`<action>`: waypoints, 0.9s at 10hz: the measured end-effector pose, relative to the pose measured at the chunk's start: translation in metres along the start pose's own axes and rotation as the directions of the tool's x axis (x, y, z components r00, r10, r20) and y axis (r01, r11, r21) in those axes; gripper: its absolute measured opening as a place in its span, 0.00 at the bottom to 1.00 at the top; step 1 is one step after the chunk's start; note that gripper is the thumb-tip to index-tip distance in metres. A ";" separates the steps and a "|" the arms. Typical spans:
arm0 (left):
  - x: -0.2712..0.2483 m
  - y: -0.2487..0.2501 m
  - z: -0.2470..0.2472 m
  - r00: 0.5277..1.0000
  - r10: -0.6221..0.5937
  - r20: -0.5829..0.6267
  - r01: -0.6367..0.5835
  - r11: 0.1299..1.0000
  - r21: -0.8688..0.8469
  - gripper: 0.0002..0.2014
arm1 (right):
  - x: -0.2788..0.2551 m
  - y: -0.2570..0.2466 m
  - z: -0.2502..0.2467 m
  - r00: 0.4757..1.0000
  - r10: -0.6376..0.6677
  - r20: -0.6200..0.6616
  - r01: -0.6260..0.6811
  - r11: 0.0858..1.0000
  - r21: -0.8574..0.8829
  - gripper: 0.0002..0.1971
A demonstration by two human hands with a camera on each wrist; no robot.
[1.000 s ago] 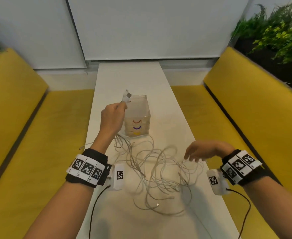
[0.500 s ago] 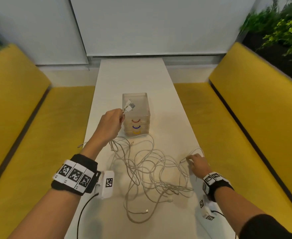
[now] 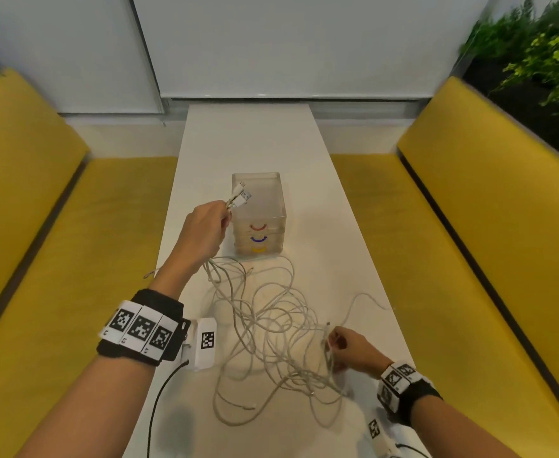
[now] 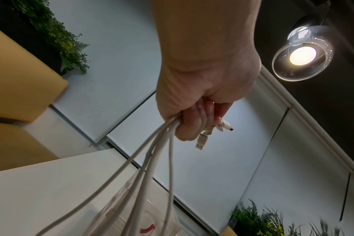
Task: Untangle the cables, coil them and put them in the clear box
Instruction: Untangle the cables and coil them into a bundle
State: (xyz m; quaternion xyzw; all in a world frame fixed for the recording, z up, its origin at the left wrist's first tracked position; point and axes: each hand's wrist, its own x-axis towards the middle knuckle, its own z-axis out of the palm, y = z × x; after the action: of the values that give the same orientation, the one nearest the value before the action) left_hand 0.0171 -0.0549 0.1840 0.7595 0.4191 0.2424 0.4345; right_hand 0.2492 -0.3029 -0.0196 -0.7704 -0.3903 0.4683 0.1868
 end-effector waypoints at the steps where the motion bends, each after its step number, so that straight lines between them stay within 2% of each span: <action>1: -0.001 0.004 0.004 1.000 -0.002 0.001 0.002 1.000 0.009 0.11 | -0.004 -0.015 0.015 0.996 -0.043 0.079 0.045 0.999 -0.025 0.07; 2: -0.002 0.007 0.006 1.000 -0.013 0.006 0.013 1.000 0.009 0.11 | 0.004 -0.018 0.002 0.990 -0.085 -0.110 0.060 0.975 -0.212 0.14; 3: -0.005 0.009 0.008 1.000 -0.019 0.014 0.019 1.000 0.018 0.11 | 0.009 -0.011 -0.033 0.868 -0.154 -0.472 -0.049 0.920 -0.389 0.08; 4: -0.005 0.010 0.011 0.998 -0.067 -0.015 0.067 0.997 -0.048 0.15 | 0.049 0.041 -0.065 0.874 -0.077 -0.480 -0.265 0.752 -0.603 0.21; 5: -0.006 0.013 0.013 0.997 -0.079 -0.001 0.079 0.992 -0.103 0.15 | 0.046 0.052 -0.074 0.884 0.055 -0.464 -0.337 0.764 -0.551 0.16; 6: -0.012 0.016 0.015 0.997 -0.039 0.063 0.049 0.986 -0.158 0.12 | 0.035 0.045 -0.072 0.853 0.081 -0.516 -0.380 0.774 -0.507 0.10; 7: -0.016 0.019 0.022 0.989 -0.015 0.147 0.039 0.986 -0.162 0.08 | 0.036 0.036 -0.070 0.852 0.021 -0.524 -0.278 0.866 -0.417 0.06; 8: -0.015 0.018 0.034 0.976 0.000 0.218 0.047 0.976 -0.211 0.08 | 0.036 0.003 -0.070 0.821 -0.126 -0.556 -0.035 0.962 -0.270 0.03; 9: -0.013 0.017 0.045 0.960 0.009 0.279 0.063 0.966 -0.249 0.06 | 0.023 -0.050 -0.067 0.733 -0.302 -0.610 0.197 0.952 -0.236 0.09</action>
State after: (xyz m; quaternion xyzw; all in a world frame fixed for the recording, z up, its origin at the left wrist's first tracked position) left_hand 0.0508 -0.0909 0.1761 0.7177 0.3297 0.1796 0.5865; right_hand 0.2920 -0.2486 0.0326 -0.8358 -0.4385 0.1170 0.3091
